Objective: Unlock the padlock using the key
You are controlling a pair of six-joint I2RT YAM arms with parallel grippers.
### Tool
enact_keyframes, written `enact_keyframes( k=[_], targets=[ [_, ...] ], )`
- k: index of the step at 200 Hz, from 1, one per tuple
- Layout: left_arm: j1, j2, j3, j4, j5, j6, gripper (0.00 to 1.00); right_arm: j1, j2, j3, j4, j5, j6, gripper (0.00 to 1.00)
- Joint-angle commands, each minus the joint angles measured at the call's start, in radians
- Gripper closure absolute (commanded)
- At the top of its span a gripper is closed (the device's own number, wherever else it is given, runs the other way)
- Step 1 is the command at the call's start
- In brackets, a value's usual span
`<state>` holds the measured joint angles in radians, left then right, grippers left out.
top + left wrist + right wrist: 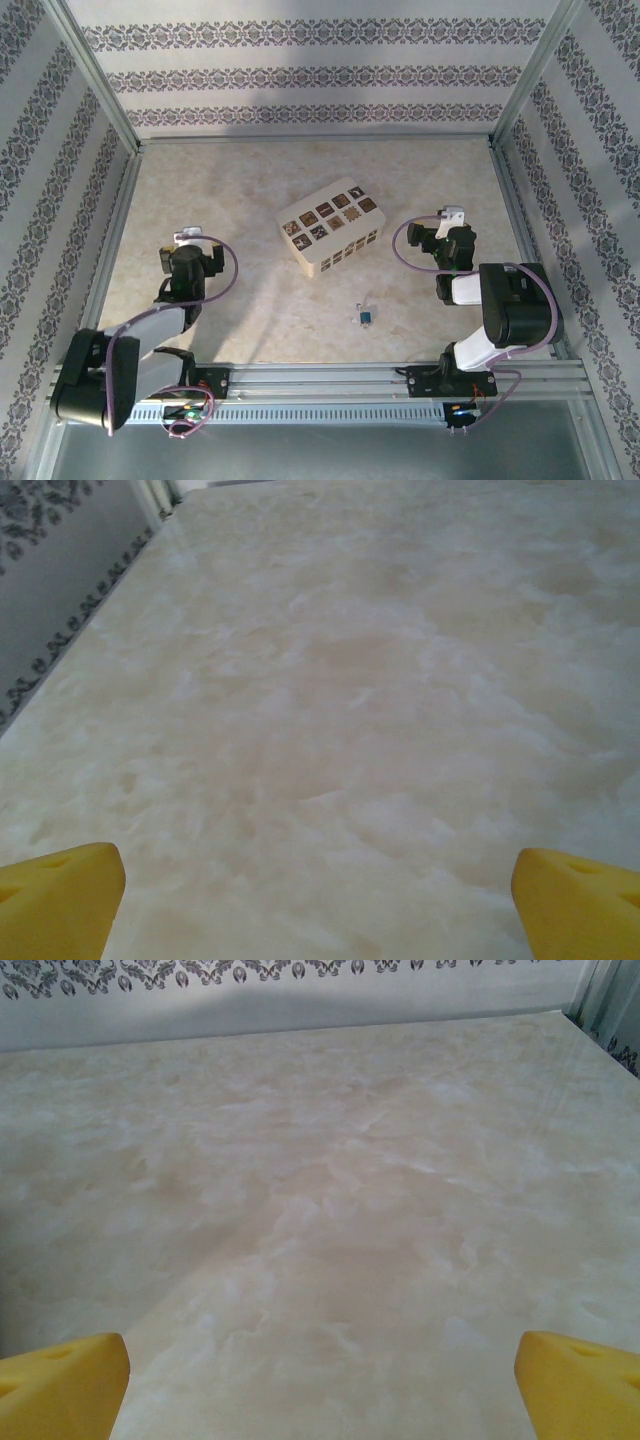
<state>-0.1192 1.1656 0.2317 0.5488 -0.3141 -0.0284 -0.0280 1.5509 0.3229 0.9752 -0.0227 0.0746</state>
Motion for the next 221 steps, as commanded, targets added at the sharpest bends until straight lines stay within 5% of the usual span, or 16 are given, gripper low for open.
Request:
enact_keyframes(
  k=[1, 113, 188, 221],
  targets=[
    [0.015, 0.063, 0.035, 0.194, 0.073, 0.047, 0.01, 0.011, -0.018, 0.015, 0.005, 0.016, -0.011, 0.02],
    [0.038, 0.464, 0.009, 0.742, 0.159, 0.077, 0.01, 0.013, -0.018, 0.015, 0.003, 0.02, -0.013, 0.02],
    [0.04, 0.451, 0.023, 0.694, 0.182, 0.079, 0.01, 0.014, -0.018, 0.015, 0.001, 0.021, -0.013, 0.02],
    [0.081, 0.43, 0.142, 0.43, 0.231, 0.039, 0.01, 0.014, -0.018, 0.015, 0.0, 0.022, -0.014, 0.01]
  ],
)
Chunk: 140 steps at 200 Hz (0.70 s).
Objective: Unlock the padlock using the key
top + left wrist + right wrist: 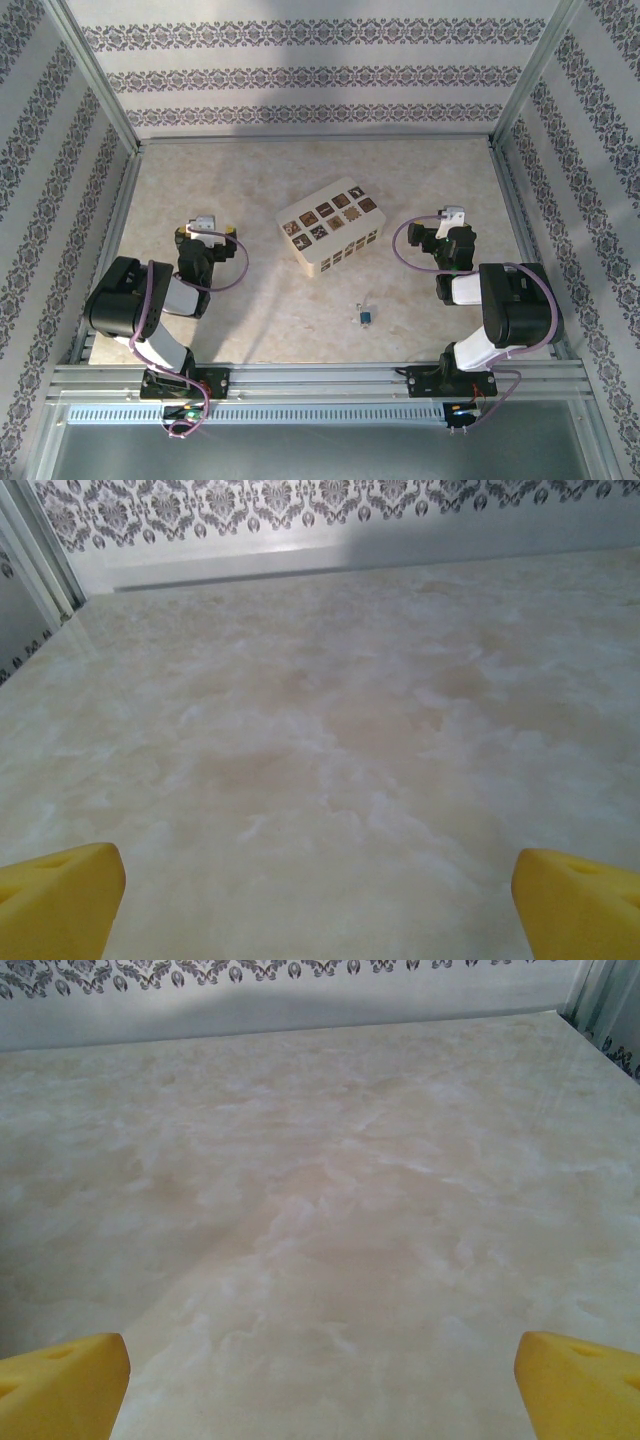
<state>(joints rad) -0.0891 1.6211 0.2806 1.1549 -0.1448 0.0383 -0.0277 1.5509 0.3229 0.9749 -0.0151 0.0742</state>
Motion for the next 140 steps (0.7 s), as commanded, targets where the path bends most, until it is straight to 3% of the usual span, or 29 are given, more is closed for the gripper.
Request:
enact_keyframes(
  k=[1, 14, 140],
  targets=[
    [0.053, -0.027, 0.095, -0.181, 0.067, -0.032, 0.01, 0.014, -0.018, 0.015, 0.001, 0.014, -0.013, 0.02],
    [0.088, -0.026, 0.098, -0.186, 0.109, -0.054, 0.01, 0.014, -0.018, 0.016, 0.001, 0.015, -0.014, 0.02],
    [0.088, -0.025, 0.098, -0.185, 0.106, -0.051, 0.01, 0.021, -0.018, 0.048, -0.013, 0.014, -0.026, 0.01]
  ],
)
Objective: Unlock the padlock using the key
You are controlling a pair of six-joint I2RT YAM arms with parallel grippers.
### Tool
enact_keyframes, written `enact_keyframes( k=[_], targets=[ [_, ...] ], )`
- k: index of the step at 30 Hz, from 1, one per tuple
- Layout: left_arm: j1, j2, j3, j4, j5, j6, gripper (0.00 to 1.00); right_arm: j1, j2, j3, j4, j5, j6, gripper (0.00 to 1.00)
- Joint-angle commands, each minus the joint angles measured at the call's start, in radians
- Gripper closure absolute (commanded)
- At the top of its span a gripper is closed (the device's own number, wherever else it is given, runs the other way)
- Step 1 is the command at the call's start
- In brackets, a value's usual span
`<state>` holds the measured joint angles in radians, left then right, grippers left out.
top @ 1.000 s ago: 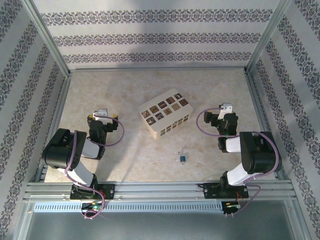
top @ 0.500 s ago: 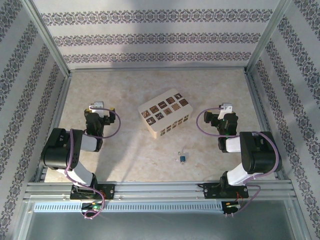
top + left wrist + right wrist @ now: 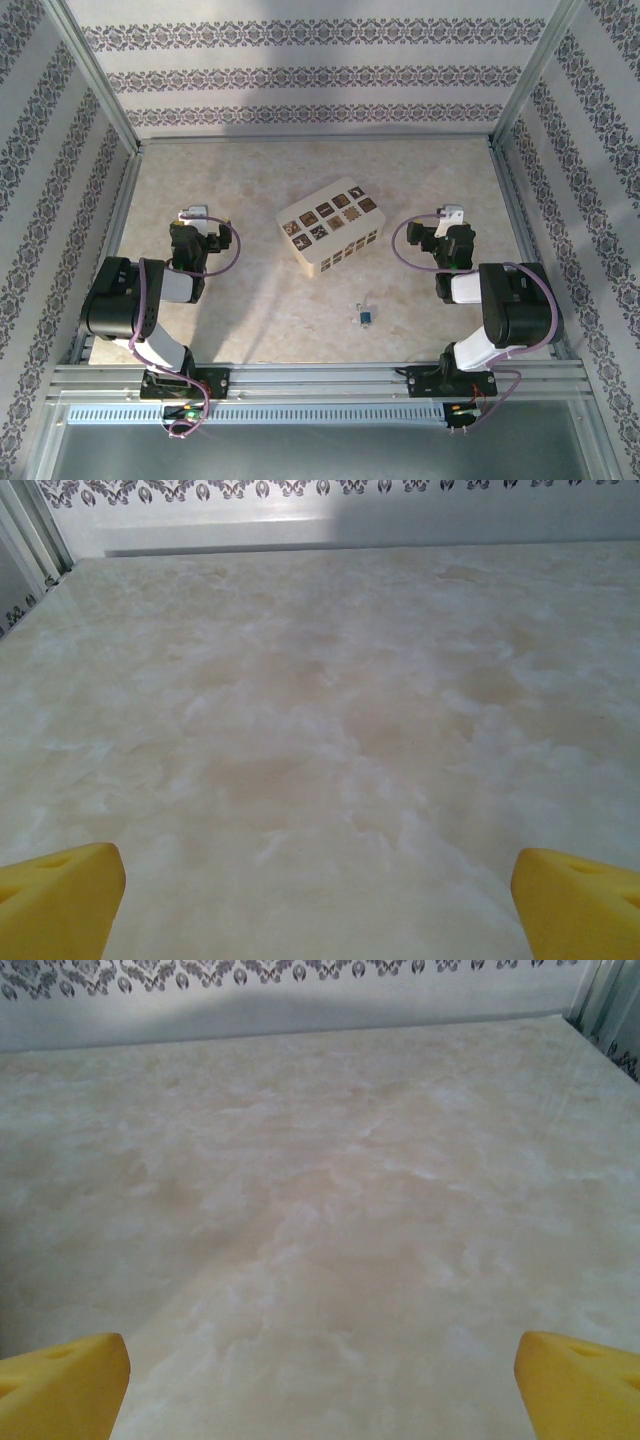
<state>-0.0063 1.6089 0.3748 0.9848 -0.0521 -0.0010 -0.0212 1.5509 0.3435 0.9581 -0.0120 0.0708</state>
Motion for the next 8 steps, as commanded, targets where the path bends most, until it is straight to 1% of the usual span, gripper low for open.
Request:
enact_keyframes(
  k=[1, 8],
  targets=[
    [0.005, -0.013, 0.004, -0.014, 0.013, -0.011, 0.01, 0.016, -0.018, 0.028, 0.002, 0.012, -0.023, 0.02],
    [0.005, -0.013, 0.004, -0.014, 0.014, -0.012, 0.01, 0.03, -0.018, 0.035, -0.014, 0.032, -0.036, 0.02]
  ],
)
